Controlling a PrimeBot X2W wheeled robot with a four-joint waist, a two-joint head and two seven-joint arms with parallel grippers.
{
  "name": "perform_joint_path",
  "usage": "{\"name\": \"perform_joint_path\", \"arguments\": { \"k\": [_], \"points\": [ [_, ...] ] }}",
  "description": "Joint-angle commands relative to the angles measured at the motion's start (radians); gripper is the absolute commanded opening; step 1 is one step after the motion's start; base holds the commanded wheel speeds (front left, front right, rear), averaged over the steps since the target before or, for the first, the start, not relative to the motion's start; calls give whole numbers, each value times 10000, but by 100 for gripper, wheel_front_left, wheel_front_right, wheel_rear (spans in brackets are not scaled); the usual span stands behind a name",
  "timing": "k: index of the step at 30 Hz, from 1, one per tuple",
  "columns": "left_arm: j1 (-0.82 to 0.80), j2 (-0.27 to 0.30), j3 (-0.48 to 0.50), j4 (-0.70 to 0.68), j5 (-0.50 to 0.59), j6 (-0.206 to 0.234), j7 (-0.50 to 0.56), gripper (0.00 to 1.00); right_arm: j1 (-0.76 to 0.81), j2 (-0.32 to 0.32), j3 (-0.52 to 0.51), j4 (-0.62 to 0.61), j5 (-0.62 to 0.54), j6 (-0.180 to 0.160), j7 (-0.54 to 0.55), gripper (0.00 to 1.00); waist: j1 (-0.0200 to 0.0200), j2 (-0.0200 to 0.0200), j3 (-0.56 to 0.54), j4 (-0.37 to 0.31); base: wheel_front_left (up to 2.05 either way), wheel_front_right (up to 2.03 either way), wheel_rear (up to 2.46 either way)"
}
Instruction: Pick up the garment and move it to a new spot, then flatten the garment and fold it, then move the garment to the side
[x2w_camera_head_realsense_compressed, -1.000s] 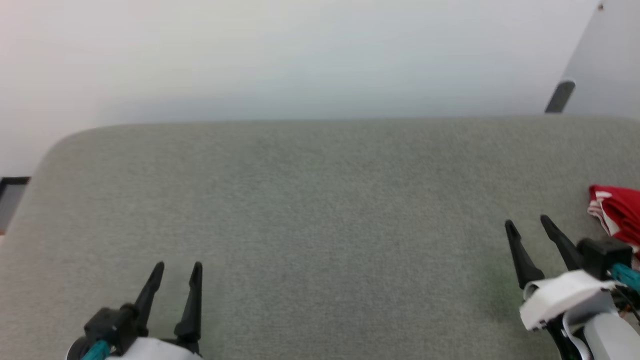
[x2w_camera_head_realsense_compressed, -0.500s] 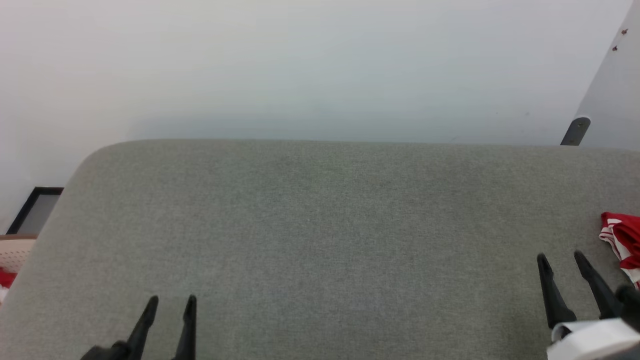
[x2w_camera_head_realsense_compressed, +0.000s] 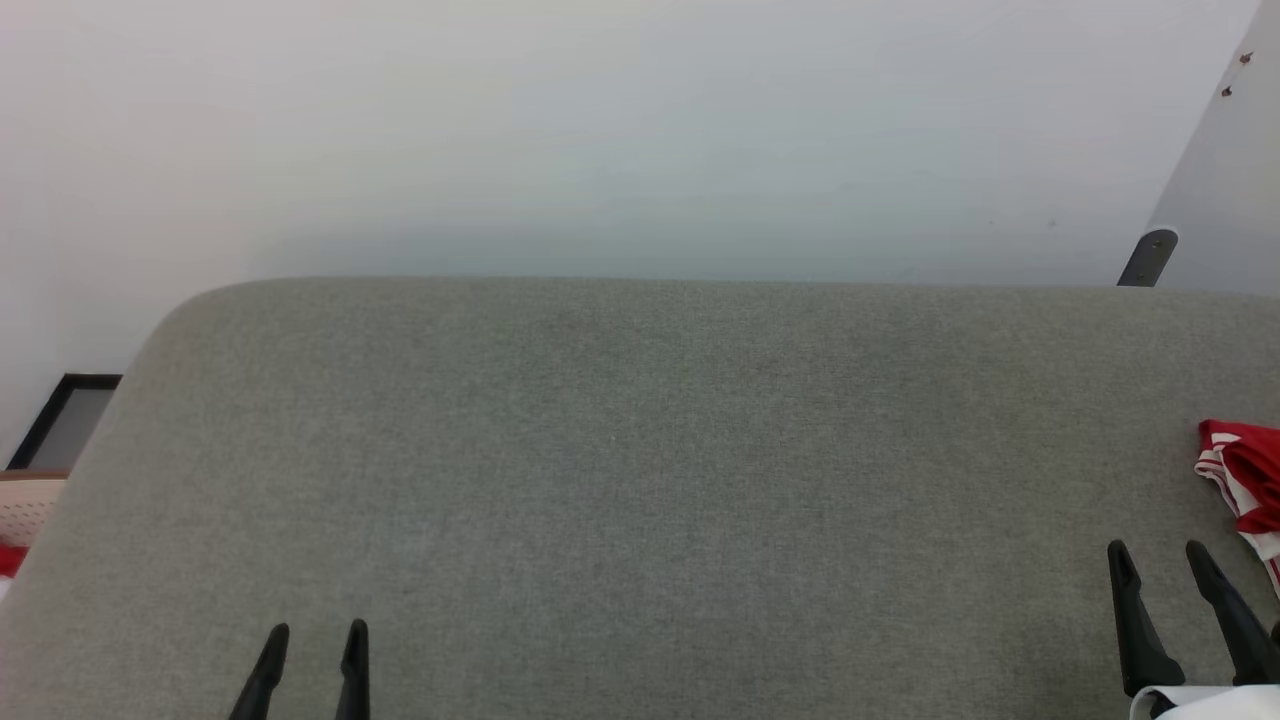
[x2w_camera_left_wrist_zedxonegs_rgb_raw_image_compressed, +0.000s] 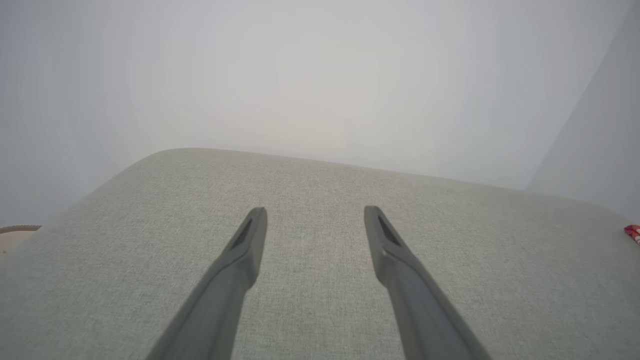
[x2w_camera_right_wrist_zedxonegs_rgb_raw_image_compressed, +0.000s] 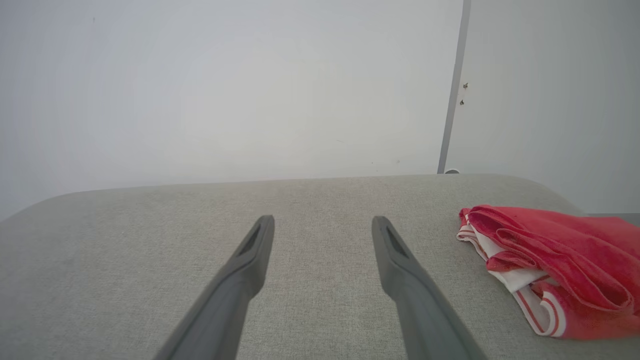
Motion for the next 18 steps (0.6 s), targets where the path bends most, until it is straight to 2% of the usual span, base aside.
{"name": "perform_joint_path", "arguments": {
  "k": [1,18],
  "points": [
    [-33,8,-1,-54,67,-23,-5,100,109,61,-62,-126,-107,-11,56,100,0,0,-2,-8,0,0,0],
    [85,-87,123,-114,-32,-23,-5,100,180,360,40,-493,-110,-11,145,100,0,0,-4,-101,0,0,0]
  ]
}}
